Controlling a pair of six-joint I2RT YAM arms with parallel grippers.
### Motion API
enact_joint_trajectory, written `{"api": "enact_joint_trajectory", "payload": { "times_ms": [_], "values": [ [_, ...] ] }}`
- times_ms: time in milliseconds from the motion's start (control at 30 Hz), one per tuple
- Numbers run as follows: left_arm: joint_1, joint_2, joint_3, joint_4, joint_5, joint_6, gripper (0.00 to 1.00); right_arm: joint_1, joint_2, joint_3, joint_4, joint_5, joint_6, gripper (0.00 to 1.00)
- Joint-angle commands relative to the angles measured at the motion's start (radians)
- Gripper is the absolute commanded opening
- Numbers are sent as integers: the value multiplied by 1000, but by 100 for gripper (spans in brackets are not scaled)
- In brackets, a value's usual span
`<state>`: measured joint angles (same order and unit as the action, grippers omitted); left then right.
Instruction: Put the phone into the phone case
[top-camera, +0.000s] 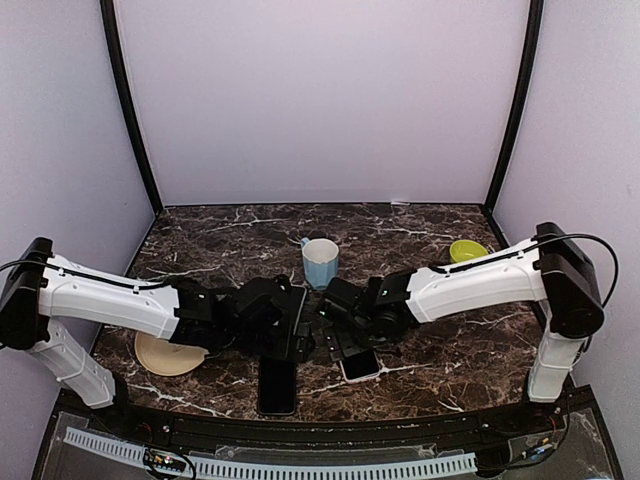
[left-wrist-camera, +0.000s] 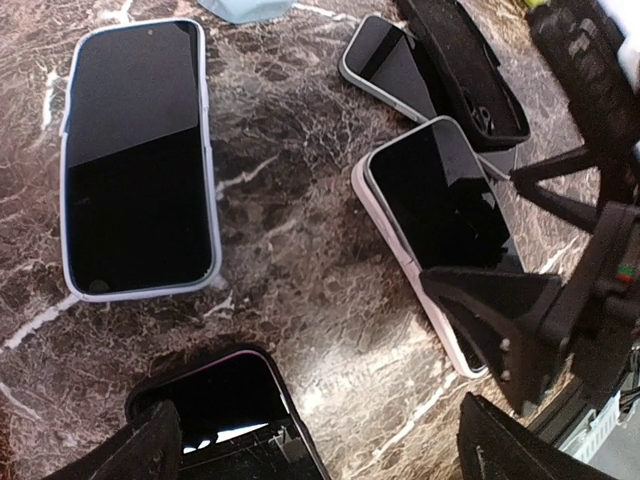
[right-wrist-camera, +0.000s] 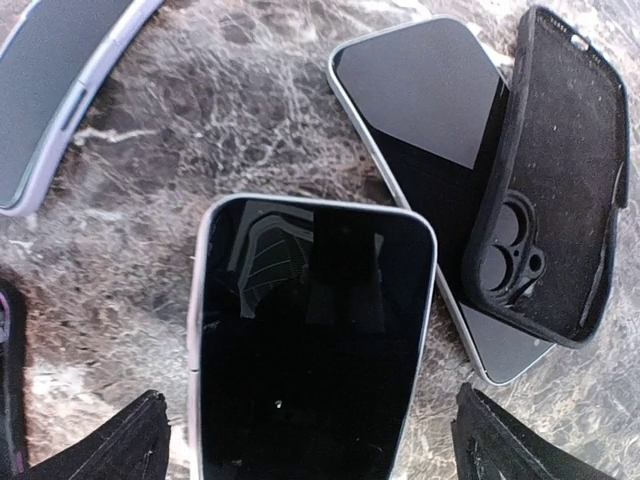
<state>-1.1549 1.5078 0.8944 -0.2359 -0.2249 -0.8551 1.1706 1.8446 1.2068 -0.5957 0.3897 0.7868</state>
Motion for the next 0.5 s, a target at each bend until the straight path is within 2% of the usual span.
{"api": "enact_joint_trajectory", "payload": {
  "times_ms": [0,67,100,233,333,467],
  "values": [
    [-14,12,16,-19,7,27,98,-5,-99,23,-55,-14,-12,98],
    [-20,14,19,-17,3,34,97,-9,-171,-34,-64,-22,-1,93],
    [-23,17,23,-18,3,39,97,-15,-207,-74,-61,-31,8,86],
    [-42,54,46,-15,22,70,89,-48,-306,-228,26,-130,30,52],
    [-50,91,58,7,57,83,83,-51,-310,-287,95,-199,30,38],
    [-53,103,56,38,78,71,82,-53,-288,-346,192,-250,28,24]
  ]
}}
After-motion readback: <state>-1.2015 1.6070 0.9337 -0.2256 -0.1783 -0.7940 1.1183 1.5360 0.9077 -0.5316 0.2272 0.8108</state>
